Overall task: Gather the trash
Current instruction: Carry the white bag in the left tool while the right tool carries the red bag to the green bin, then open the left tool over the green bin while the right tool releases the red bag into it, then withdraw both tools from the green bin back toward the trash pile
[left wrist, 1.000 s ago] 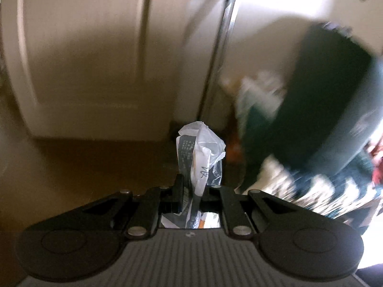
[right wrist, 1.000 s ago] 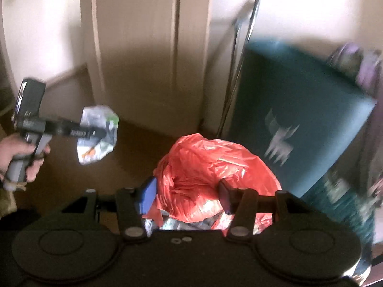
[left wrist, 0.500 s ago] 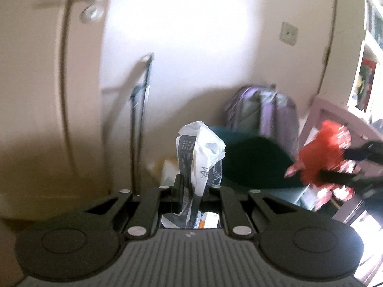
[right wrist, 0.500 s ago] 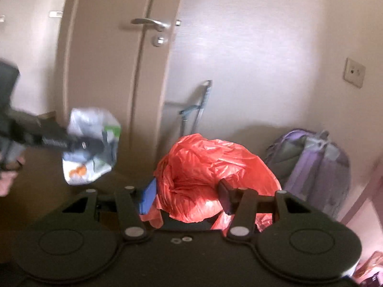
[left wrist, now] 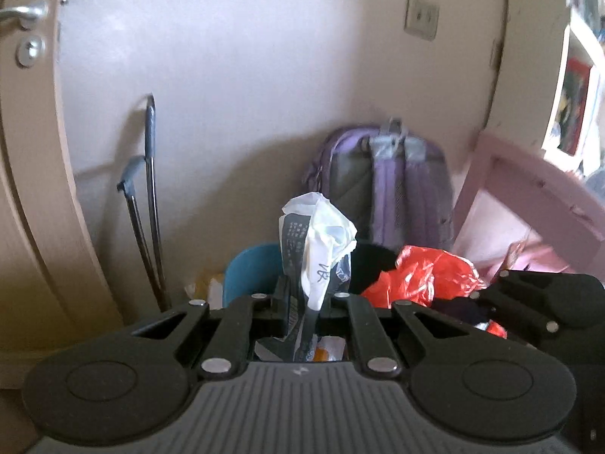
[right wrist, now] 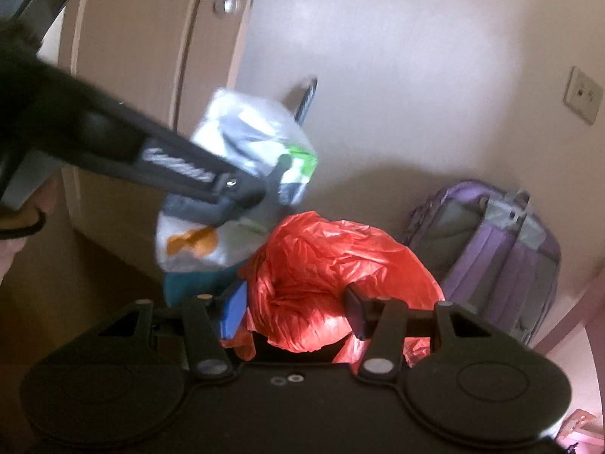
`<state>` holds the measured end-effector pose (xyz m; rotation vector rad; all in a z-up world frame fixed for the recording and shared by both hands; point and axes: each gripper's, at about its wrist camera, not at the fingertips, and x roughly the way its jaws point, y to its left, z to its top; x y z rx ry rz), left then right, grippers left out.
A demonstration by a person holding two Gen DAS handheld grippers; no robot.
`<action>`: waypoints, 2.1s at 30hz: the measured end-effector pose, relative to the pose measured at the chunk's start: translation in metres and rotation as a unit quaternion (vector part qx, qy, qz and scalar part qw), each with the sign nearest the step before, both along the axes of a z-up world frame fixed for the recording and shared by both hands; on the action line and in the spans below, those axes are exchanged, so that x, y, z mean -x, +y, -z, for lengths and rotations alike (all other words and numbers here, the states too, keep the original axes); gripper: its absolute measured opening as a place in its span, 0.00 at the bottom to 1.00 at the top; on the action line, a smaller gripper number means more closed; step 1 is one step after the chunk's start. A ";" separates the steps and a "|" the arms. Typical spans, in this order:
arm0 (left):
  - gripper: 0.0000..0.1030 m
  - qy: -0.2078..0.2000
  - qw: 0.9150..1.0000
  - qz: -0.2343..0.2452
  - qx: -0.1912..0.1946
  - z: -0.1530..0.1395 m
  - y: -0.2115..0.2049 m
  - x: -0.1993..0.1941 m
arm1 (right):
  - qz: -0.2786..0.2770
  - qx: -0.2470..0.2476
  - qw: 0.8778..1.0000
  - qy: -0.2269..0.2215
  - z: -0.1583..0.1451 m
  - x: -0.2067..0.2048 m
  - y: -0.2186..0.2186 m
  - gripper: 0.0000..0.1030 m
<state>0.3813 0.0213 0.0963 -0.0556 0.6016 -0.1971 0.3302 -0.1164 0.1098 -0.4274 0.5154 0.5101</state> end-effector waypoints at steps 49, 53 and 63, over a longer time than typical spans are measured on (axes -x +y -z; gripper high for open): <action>0.75 0.086 0.994 0.005 -0.063 0.042 -0.037 -0.013 | 0.016 0.005 0.997 0.078 0.016 -0.019 -0.012 0.57; 0.75 0.071 0.996 0.000 -0.054 0.029 -0.031 0.005 | 0.009 0.001 0.997 0.072 0.007 -0.003 -0.014 0.57; 0.79 0.036 0.998 -0.013 -0.040 0.002 -0.014 0.062 | -0.005 -0.015 0.998 0.056 -0.011 0.045 -0.022 0.58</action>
